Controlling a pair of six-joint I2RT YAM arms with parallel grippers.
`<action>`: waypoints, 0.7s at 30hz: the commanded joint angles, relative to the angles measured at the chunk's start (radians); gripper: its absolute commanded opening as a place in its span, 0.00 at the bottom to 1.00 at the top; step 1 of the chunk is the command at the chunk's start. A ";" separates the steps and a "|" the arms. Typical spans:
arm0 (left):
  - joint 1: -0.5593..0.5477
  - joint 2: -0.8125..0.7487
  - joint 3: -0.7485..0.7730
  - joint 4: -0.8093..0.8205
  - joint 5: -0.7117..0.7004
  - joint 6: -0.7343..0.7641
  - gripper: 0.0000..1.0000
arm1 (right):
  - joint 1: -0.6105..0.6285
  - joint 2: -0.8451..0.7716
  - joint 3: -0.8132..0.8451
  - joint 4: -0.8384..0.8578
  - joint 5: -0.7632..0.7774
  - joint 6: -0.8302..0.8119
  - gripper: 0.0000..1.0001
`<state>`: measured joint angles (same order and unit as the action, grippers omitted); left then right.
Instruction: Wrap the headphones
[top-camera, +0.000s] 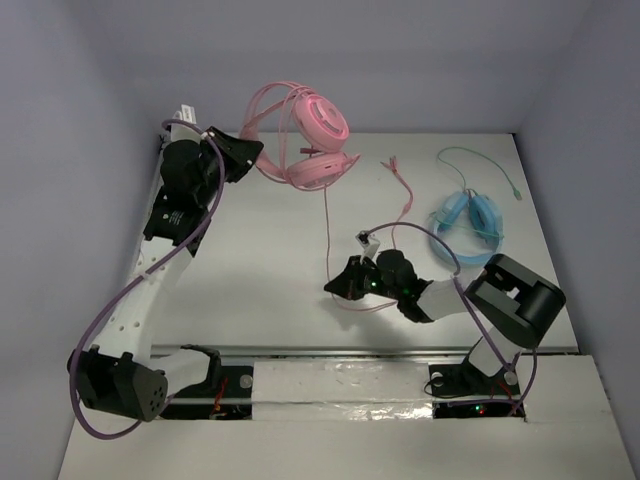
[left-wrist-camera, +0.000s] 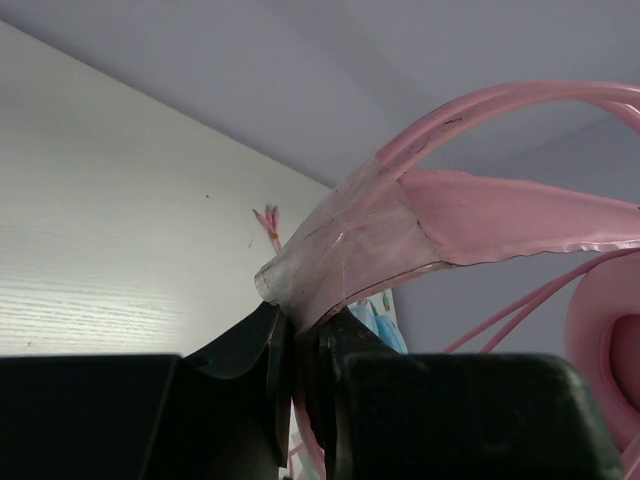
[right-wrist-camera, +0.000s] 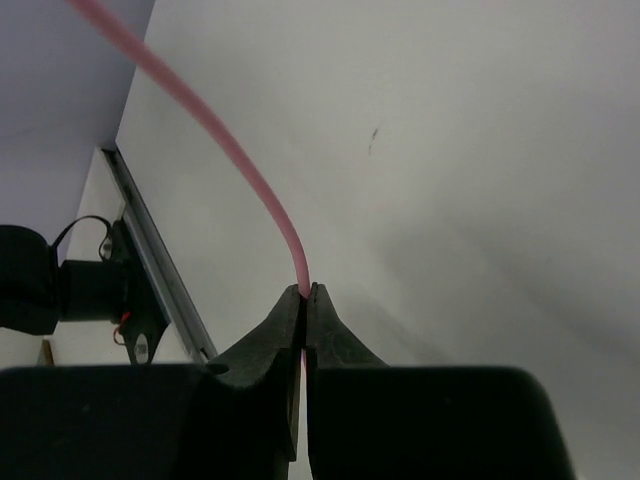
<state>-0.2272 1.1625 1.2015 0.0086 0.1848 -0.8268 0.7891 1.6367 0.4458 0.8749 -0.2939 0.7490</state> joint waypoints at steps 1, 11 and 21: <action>0.003 -0.072 -0.025 0.176 -0.131 -0.089 0.00 | 0.071 -0.060 0.053 -0.129 0.022 -0.028 0.00; 0.003 -0.084 -0.166 0.189 -0.380 -0.058 0.00 | 0.309 -0.209 0.229 -0.563 0.096 -0.065 0.00; -0.172 -0.090 -0.233 0.039 -0.729 0.135 0.00 | 0.456 -0.282 0.517 -1.045 0.114 -0.189 0.00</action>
<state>-0.3592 1.1160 0.9714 -0.0013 -0.4030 -0.7383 1.2160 1.4120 0.8806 0.0132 -0.1932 0.6231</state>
